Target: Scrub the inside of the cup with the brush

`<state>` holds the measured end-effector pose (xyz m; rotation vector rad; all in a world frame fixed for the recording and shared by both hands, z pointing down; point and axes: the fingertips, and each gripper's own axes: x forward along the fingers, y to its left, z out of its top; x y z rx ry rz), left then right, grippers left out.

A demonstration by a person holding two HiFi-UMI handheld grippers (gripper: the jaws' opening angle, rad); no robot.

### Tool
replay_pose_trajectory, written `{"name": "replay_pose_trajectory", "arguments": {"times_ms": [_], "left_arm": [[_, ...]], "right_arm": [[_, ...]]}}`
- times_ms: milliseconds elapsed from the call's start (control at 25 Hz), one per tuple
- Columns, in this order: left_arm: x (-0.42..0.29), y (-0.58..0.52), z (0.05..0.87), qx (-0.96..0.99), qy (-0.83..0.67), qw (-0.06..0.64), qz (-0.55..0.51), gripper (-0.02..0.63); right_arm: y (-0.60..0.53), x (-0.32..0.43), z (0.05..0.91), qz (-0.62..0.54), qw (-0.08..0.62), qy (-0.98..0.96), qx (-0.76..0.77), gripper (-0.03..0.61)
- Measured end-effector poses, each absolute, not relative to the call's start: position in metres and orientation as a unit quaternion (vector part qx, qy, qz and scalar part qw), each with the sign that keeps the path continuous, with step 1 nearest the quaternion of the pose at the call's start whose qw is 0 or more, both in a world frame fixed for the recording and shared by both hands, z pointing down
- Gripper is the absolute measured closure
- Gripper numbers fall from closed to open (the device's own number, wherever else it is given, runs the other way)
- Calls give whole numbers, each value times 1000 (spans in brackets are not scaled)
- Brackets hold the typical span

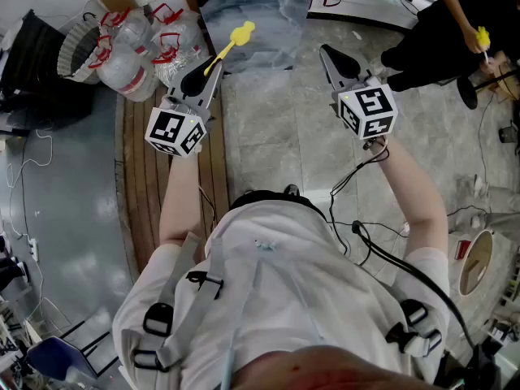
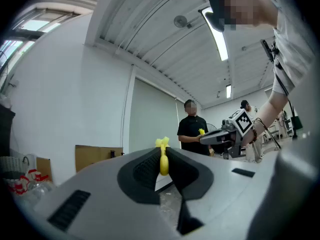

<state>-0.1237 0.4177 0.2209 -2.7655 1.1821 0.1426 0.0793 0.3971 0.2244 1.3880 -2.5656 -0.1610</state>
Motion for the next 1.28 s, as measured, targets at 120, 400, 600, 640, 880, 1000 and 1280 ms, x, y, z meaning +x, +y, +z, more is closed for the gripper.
{"name": "replay_pose_trajectory", "arguments": {"times_ms": [120, 400, 600, 640, 880, 1000, 1280], "left_arm": [[-128, 419, 222, -916, 392, 64, 49, 577], [-134, 421, 222, -917, 391, 64, 50, 577], [-141, 418, 225, -919, 387, 62, 49, 577], [-142, 417, 226, -919, 386, 62, 48, 577], [-155, 421, 229, -922, 378, 58, 52, 577], [-161, 421, 230, -925, 372, 57, 54, 577], [-174, 414, 236, -927, 367, 49, 55, 577]], "right_arm": [[399, 76, 226, -55, 110, -873, 472, 561], [402, 71, 227, -54, 111, -871, 475, 561], [400, 67, 227, -54, 109, -867, 483, 560], [399, 66, 227, -54, 109, -867, 484, 560], [404, 55, 228, -48, 108, -863, 491, 560], [404, 48, 229, -45, 109, -860, 496, 560], [402, 39, 233, -32, 102, -856, 506, 560]]}}
